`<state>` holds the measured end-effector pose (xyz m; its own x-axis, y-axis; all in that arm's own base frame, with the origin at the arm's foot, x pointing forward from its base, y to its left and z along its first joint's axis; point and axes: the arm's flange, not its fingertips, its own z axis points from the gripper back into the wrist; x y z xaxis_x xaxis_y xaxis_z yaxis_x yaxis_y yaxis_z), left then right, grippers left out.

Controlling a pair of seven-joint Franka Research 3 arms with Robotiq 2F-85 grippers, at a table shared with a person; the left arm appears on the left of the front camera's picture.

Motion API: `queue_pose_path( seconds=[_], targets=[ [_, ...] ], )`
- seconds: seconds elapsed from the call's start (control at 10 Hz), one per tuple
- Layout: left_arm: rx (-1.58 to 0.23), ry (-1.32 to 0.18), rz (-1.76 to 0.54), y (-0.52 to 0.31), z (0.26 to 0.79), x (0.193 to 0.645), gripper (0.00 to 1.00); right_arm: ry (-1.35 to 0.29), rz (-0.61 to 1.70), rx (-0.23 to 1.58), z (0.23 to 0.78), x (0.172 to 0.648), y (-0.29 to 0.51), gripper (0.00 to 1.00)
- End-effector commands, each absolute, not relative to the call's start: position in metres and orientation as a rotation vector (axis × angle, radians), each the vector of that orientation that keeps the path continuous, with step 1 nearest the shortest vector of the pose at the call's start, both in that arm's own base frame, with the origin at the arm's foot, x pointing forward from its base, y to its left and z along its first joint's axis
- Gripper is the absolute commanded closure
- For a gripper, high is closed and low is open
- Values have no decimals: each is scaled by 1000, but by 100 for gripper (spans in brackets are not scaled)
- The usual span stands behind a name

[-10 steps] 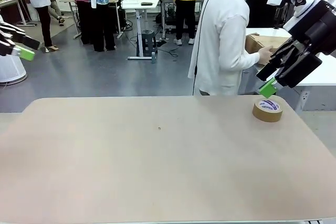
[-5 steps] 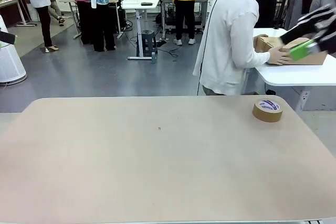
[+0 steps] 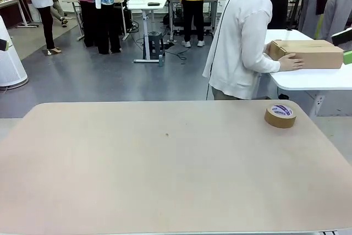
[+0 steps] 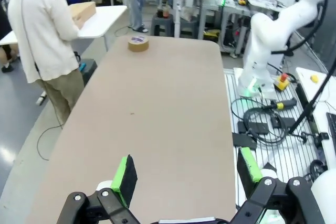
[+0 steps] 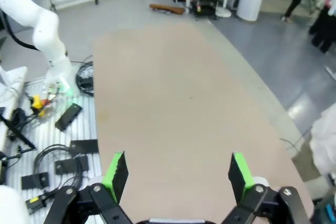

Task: Wrap the clocks to prevent damage.
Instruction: After the human seals the box with tape, release both hands from the side flaps of the Package Box.

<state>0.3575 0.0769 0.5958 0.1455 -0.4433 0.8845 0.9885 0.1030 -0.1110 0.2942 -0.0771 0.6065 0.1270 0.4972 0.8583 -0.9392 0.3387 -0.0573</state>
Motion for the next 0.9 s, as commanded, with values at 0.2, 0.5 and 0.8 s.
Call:
queue_pose_path(
  seconds=[0.2,0.5,0.8],
  targets=[
    [-788,-678,-1282,73,567,351,0,-917,1115,534,596,294,-69,0],
    [-715,-727,-1222,73,562,354,0,-922,1128,551,596,294,-67,0],
    [-738,-710,-1227,80,562,360,0,-892,1121,536,602,294,-71,0]
  ],
)
